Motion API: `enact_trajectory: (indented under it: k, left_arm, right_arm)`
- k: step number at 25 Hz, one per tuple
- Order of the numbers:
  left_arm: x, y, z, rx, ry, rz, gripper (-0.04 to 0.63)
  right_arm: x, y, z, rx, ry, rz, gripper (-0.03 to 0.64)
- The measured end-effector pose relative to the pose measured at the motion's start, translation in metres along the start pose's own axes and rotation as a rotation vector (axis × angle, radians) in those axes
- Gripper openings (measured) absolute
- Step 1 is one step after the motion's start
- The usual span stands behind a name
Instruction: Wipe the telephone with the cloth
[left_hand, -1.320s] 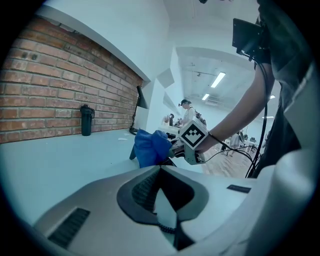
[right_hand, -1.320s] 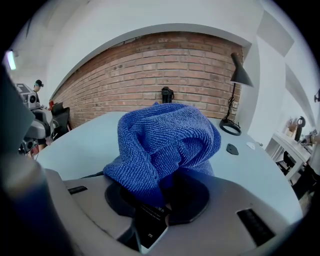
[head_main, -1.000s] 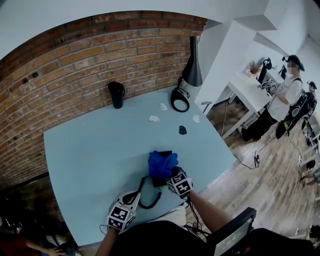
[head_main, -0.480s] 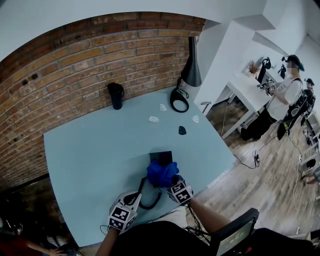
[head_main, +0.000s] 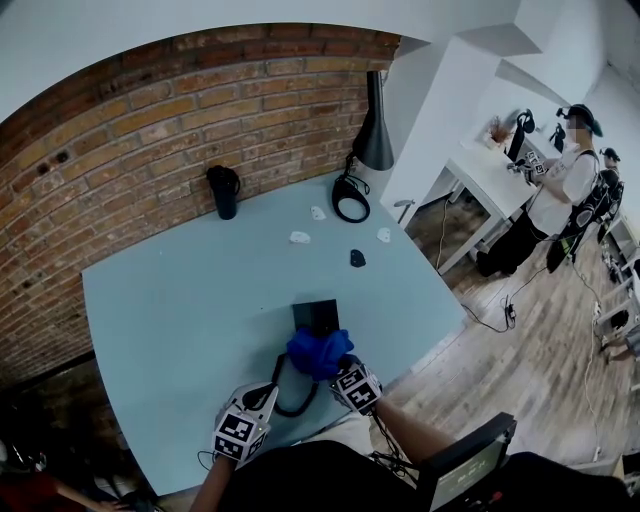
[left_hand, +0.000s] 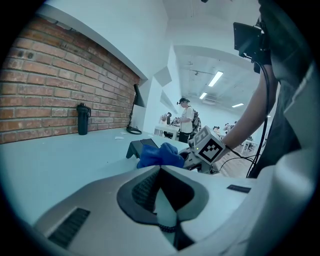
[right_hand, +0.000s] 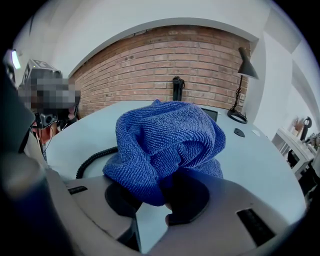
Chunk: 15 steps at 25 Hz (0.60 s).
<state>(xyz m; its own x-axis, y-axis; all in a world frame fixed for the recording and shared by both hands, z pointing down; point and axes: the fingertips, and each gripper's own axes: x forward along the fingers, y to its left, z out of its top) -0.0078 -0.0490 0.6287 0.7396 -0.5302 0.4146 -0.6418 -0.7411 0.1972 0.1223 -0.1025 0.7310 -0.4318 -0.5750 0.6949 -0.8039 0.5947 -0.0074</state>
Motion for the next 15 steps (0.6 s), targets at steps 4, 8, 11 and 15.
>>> enact_trajectory:
  k: [4,8,11,15]
  left_arm:
    - [0.0,0.003,0.0,-0.004,-0.004,0.009,0.011]
    - [-0.001,0.004,0.002,-0.014,-0.015,0.022,0.011]
    - [-0.002,0.006,0.005,-0.015,-0.026,0.031,0.011]
    - [-0.002,0.008,0.007,-0.018,-0.03,0.033,0.011]
  right_arm:
    - [0.0,0.007,-0.012,-0.055,0.052,0.051,0.124]
    - [-0.004,0.011,-0.018,-0.1,0.109,0.1,0.124]
    - [-0.003,0.01,-0.021,-0.143,0.17,0.14,0.124]
    - [-0.009,0.014,-0.027,-0.219,0.3,0.304,0.123]
